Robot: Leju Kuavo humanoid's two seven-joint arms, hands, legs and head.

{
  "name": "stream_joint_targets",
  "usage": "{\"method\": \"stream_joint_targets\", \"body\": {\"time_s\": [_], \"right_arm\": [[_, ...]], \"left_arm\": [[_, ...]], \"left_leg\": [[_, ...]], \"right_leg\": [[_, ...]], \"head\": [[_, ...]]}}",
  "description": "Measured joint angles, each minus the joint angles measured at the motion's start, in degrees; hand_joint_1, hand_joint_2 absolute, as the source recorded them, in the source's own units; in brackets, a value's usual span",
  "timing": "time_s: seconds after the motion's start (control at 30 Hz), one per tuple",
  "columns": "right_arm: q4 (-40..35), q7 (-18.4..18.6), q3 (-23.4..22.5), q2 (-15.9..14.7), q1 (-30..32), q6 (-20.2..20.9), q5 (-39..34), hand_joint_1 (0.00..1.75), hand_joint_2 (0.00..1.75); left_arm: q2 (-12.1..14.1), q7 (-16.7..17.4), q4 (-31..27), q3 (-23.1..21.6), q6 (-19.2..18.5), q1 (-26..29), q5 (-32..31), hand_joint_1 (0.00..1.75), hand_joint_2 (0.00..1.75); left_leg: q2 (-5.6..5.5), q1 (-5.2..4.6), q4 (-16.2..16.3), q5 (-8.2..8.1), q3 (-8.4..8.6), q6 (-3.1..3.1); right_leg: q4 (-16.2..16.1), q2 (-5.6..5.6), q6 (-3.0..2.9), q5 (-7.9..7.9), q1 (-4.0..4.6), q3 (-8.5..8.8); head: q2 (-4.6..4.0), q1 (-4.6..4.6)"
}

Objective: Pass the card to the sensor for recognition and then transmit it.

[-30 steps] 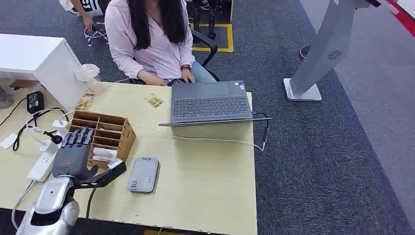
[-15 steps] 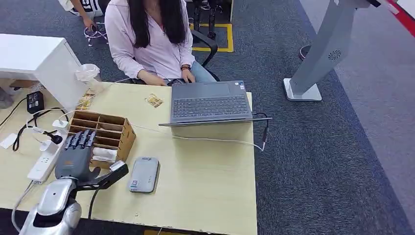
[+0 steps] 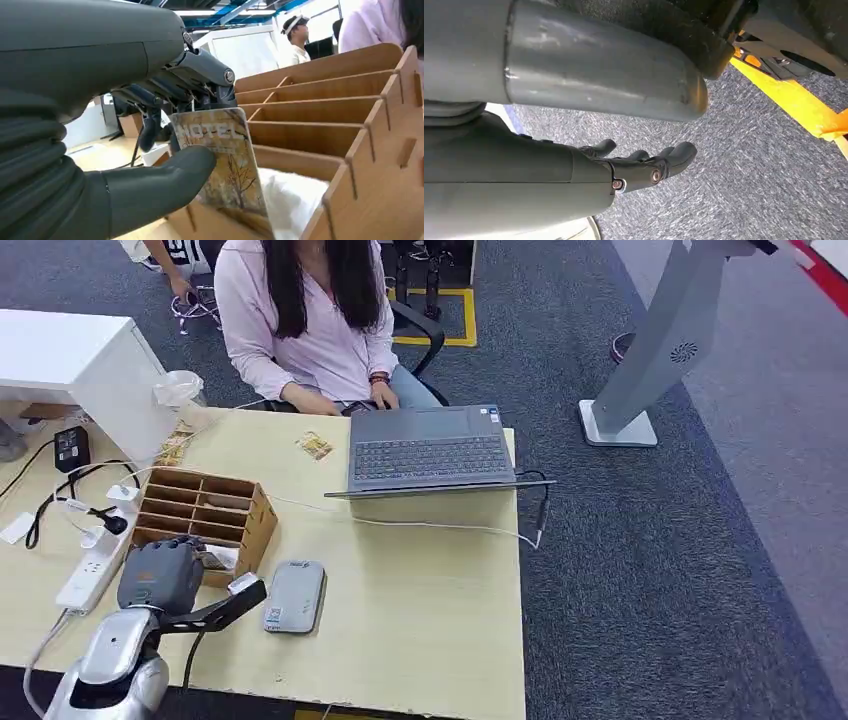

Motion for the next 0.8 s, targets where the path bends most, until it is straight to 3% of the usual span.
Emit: {"method": "stream_joint_targets", "body": {"time_s": [0.5, 0.8], "right_arm": [[0.00, -0.98, 0.00, 0.00, 0.01, -0.17, 0.02, 0.00, 0.00], [0.00, -1.62, 0.00, 0.00, 0.01, -0.57, 0.04, 0.00, 0.00]], "left_arm": [[1.75, -1.16, -0.94, 0.00, 0.15, 0.01, 1.77, 1.75, 1.75], [4.67, -2.91, -5.77, -0.02, -2.47, -4.51, 4.94, 1.75, 1.75]], "left_leg": [[0.00, 0.00, 0.00, 0.00, 0.01, 0.00], [0.00, 0.01, 0.00, 0.01, 0.01, 0.00]], "right_leg": [[0.00, -0.01, 0.00, 0.00, 0.00, -0.01], [0.01, -0.01, 0.00, 0.00, 0.01, -0.01]], "head": [[0.00, 0.02], [0.00, 0.02]]}}
